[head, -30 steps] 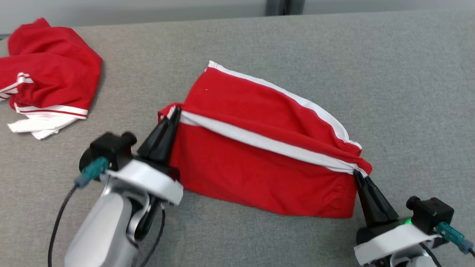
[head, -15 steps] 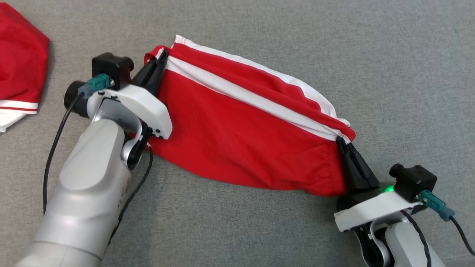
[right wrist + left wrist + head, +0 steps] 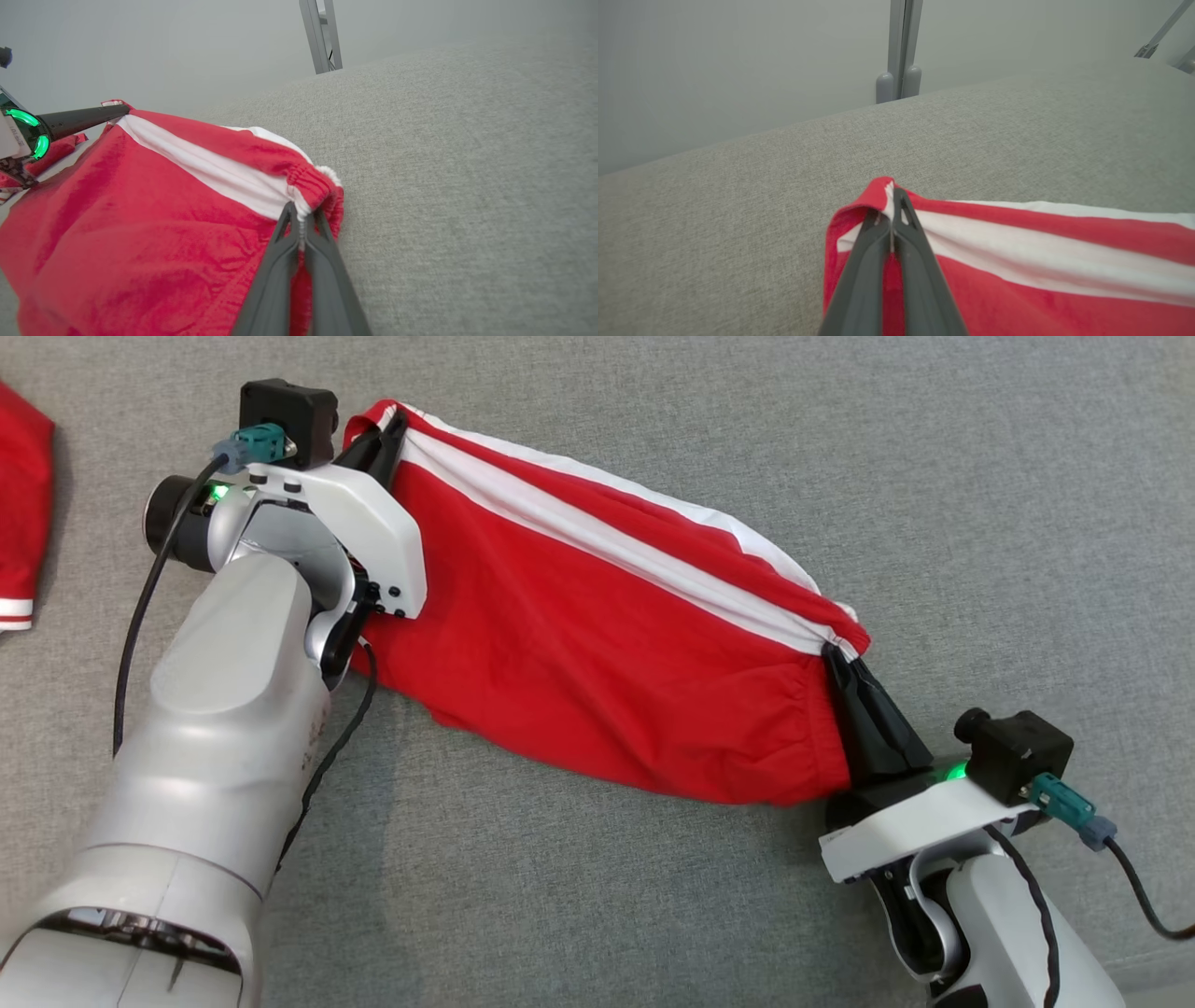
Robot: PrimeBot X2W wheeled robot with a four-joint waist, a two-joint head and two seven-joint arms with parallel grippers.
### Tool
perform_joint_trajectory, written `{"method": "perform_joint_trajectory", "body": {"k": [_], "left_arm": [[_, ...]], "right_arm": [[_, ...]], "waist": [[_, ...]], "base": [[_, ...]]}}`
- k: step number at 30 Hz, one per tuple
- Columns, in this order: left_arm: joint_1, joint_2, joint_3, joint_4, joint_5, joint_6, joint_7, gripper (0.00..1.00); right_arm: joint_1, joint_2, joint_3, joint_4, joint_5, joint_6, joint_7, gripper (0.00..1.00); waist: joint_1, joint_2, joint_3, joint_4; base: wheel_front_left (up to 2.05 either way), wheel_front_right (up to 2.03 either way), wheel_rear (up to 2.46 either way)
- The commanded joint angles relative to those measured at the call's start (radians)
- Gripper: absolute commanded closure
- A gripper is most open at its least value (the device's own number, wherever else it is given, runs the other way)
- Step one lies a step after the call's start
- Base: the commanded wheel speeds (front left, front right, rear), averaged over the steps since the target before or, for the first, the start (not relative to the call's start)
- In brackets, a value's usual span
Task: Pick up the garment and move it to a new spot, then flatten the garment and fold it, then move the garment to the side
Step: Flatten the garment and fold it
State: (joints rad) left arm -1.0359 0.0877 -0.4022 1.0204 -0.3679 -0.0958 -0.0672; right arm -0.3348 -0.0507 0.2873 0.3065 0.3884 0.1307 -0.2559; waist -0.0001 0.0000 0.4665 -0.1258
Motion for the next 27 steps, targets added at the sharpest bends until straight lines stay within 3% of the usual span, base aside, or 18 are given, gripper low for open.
{"method": "perform_joint_trajectory", "body": {"k": [1,6,10,12,13,14,27], "left_arm": [[-0.029,0.004,-0.001,0.018,0.006,0.004,-0.008,1.0],[-0.064,-0.006,-0.013,0.072,0.005,0.005,-0.036,1.0],[-0.084,-0.015,-0.025,0.108,0.006,0.004,-0.055,0.56],[-0.086,-0.019,-0.032,0.123,0.003,0.0,-0.066,0.06],[-0.086,-0.02,-0.035,0.129,0.0,-0.002,-0.071,0.0],[-0.084,-0.022,-0.038,0.136,-0.003,-0.004,-0.075,0.0],[-0.003,-0.033,-0.076,0.171,-0.044,-0.027,-0.118,0.0]], "right_arm": [[-0.016,-0.003,-0.006,0.008,-0.003,0.0,-0.005,1.0],[-0.033,-0.002,0.003,0.024,0.013,0.0,-0.009,1.0],[-0.047,-0.002,0.005,0.036,0.015,0.0,-0.011,1.0],[-0.048,-0.002,0.001,0.04,0.02,0.0,-0.011,0.6],[-0.047,-0.002,-0.003,0.038,0.021,0.0,-0.011,0.33],[-0.045,-0.002,-0.007,0.034,0.02,0.0,-0.011,0.0],[0.058,-0.002,-0.089,-0.036,-0.061,0.0,-0.011,0.0]], "waist": [[0.0001,0.0,0.003,-0.004],[0.0001,0.0,0.007,-0.008],[0.0001,0.0,0.005,-0.01],[0.0001,0.0,0.001,-0.009],[0.0001,0.0,-0.001,-0.008],[0.0001,0.0,-0.005,-0.006],[0.0001,0.0,-0.086,0.024]], "base": [[0.0,0.0,0.0],[0.0,0.0,0.0],[0.0,0.0,0.0],[0.0,0.0,0.0],[0.0,0.0,0.0],[0.0,0.0,0.0],[0.0,0.0,0.0]]}}
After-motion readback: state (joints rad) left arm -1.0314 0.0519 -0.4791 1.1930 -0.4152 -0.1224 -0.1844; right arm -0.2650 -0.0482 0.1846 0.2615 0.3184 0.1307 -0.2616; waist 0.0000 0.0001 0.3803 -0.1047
